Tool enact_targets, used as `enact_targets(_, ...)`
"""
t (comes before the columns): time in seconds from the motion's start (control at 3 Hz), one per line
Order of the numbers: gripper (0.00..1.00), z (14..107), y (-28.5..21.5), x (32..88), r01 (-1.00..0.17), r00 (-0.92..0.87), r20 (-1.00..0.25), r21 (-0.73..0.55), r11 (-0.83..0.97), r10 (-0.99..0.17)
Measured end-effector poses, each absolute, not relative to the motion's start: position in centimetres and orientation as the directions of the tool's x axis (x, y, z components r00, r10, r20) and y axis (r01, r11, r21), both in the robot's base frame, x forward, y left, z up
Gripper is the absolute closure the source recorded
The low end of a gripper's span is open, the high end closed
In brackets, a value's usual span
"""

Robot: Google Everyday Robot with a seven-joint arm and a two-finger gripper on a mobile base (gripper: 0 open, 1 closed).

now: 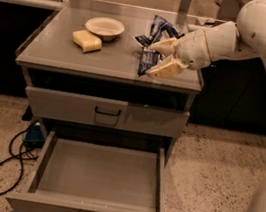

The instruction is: Pick rxbar blueberry from middle drawer and place on counter

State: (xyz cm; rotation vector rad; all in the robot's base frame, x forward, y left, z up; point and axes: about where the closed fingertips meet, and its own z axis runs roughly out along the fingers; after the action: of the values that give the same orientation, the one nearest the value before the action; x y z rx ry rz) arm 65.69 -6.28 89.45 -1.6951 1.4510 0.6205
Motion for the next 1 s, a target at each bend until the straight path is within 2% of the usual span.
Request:
enact_targets(0.33,1.0,86.7,-3.0,70.2,-0.98,0.189,-0.796,-0.191,-0.059,-0.575)
enact_targets(1.0,1.0,88.3,-3.0,71.8,-0.971,0.219,-0.792,-0.237,-0.044,-0.571)
